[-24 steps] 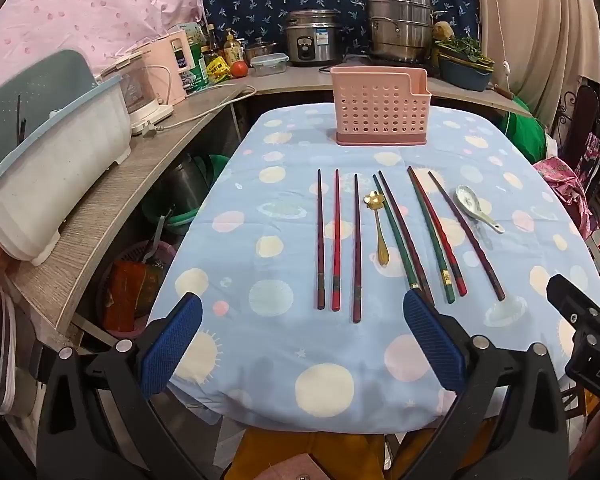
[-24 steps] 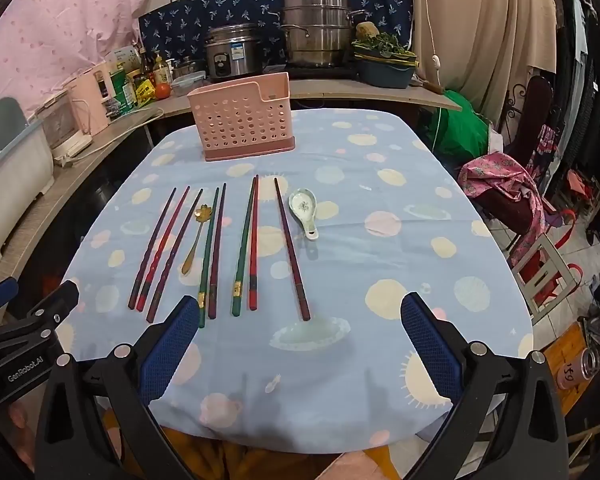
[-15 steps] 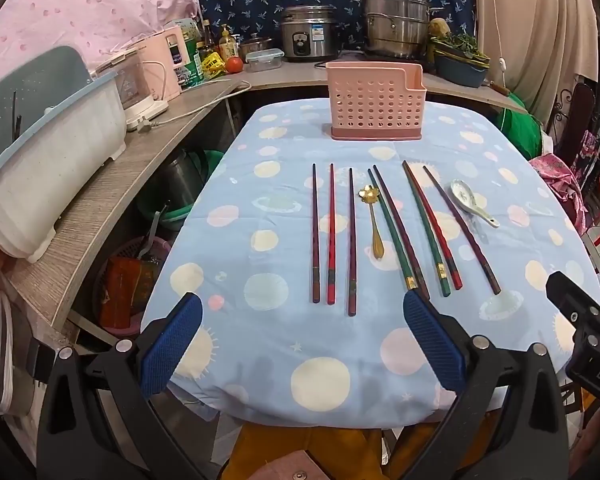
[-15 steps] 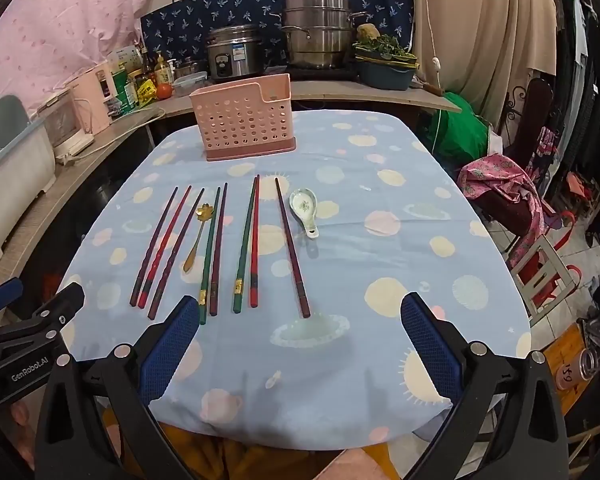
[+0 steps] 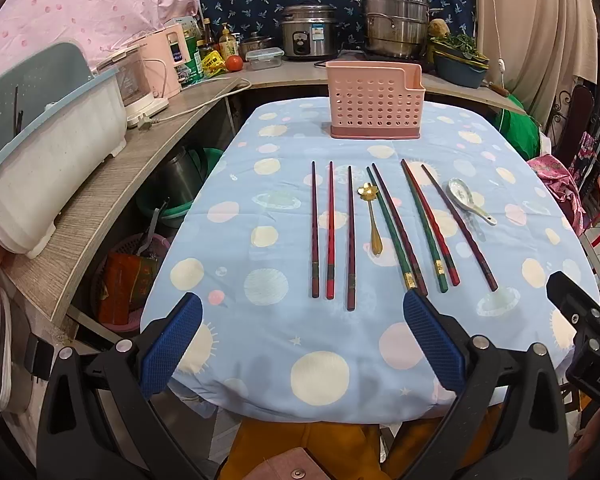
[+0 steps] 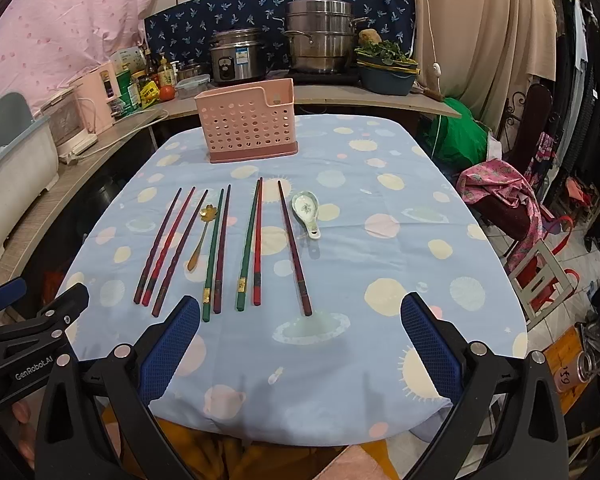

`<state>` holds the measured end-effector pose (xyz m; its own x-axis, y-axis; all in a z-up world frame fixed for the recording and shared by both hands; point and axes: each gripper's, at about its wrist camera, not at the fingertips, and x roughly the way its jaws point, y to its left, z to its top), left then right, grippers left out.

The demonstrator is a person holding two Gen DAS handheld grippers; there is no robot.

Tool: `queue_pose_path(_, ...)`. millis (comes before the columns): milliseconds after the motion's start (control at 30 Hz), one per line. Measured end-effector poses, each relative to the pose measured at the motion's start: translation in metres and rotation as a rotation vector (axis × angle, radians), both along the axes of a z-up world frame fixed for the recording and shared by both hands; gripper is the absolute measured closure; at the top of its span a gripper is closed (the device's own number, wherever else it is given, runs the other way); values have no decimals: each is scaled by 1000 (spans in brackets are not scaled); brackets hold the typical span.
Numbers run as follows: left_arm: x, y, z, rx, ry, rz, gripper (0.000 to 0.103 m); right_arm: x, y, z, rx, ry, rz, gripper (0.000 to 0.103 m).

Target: Organize utensils

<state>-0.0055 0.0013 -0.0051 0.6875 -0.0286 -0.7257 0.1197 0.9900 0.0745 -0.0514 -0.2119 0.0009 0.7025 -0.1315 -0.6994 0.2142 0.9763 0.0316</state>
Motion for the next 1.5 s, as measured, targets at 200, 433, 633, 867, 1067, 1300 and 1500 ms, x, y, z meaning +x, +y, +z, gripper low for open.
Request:
queue_pose_path(200, -4, 0, 4, -2, -7, -1, 7, -5, -1, 2, 8, -10, -1, 7)
queue_pose_path(433, -5, 0, 6, -4, -11, 1, 7, -6, 0, 2, -1, -15, -3, 7)
queue_pose_path(633, -6, 0, 7, -7, -14, 1, 7, -8, -1, 4, 5, -22, -10, 7)
queue_pose_path(867, -6, 0, 8, -8, -15, 0, 7, -7, -4, 5, 19, -27, -12, 7)
queue_pose_path(1067, -6, -2, 10, -8, -17, 2, 7, -7, -5, 5, 18, -22, -9, 7)
queue_pose_path(1300, -6, -1, 11, -13, -14, 7, 7, -6, -3, 3, 13, -17, -3, 7)
queue_pose_path(1500, -3, 3, 11, -22, -7, 10, 7, -5, -3, 1, 15, -13, -9, 7)
